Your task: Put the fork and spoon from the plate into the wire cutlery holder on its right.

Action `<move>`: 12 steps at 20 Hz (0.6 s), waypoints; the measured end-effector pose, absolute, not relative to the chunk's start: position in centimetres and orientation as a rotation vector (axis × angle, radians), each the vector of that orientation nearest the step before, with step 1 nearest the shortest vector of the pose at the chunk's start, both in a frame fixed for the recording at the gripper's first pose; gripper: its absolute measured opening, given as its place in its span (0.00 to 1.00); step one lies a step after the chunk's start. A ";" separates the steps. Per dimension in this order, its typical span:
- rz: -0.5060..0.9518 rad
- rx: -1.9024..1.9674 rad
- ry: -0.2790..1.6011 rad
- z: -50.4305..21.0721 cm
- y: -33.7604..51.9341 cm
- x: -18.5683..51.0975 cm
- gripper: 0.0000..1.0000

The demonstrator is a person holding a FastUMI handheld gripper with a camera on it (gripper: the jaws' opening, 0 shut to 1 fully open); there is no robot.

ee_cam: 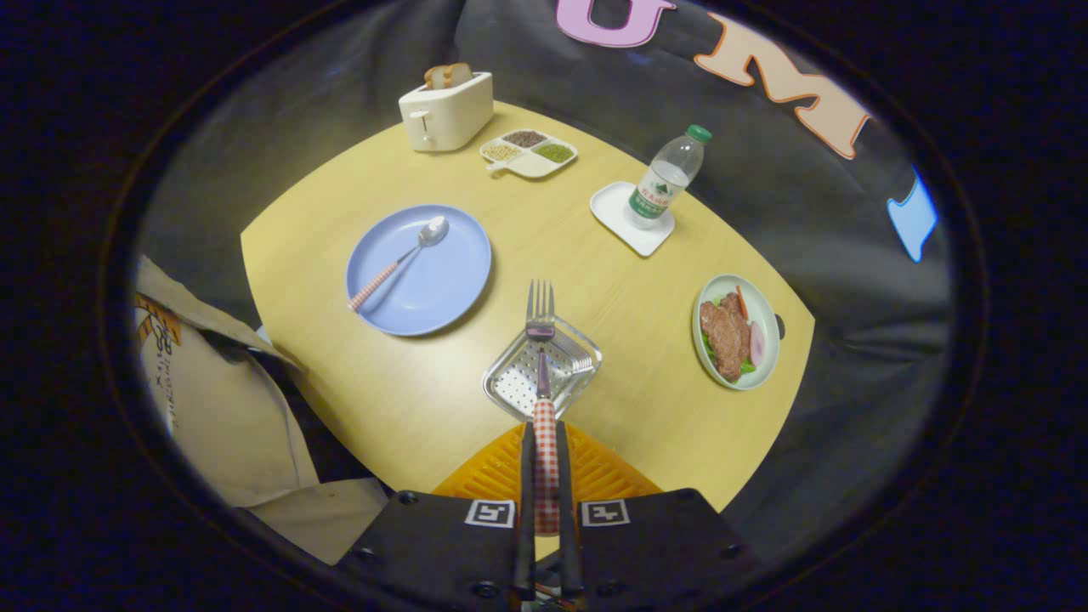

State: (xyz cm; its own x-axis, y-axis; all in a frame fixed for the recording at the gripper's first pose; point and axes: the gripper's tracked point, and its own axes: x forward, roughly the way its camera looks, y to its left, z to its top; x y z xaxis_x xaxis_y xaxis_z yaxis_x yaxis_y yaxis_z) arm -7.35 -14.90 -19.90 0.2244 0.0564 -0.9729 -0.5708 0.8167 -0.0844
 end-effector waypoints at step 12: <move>0.478 -0.575 1.508 -23.1 -16.8 -8.6 0.14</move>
State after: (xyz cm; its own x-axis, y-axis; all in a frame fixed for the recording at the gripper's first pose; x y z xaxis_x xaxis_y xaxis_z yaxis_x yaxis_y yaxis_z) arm -8.60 -16.77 -23.05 0.0174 -0.0579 -0.9982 -0.6225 0.7806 -0.0561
